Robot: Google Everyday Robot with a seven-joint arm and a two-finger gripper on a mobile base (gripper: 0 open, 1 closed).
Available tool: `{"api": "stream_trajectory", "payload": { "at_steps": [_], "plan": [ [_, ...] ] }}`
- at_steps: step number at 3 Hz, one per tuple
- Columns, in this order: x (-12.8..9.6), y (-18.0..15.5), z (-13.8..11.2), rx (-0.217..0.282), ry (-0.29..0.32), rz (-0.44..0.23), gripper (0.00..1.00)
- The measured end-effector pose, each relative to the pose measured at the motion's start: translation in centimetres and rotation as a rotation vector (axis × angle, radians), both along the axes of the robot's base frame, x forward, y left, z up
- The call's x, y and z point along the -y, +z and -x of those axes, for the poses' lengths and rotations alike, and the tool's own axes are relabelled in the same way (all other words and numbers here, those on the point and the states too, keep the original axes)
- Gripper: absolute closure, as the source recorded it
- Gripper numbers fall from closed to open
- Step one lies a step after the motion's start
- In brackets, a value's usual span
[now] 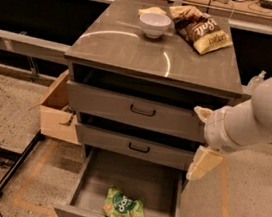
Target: Pick green rice chip bag from bottom drawer and place on counter
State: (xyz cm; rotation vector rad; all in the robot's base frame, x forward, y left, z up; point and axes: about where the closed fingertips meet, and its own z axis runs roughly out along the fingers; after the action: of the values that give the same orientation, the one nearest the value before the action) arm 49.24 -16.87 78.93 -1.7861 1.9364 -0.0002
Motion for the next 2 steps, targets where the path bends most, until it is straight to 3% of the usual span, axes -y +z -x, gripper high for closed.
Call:
{"api": "stream_trajectory", "payload": {
  "at_steps": [1,2],
  "plan": [
    [-0.19,-0.07,-1.88,0.078,-0.012,-0.003,0.00],
    [-0.21,-0.46,-1.92,0.078,-0.017,-0.005,0.00]
  ]
}}
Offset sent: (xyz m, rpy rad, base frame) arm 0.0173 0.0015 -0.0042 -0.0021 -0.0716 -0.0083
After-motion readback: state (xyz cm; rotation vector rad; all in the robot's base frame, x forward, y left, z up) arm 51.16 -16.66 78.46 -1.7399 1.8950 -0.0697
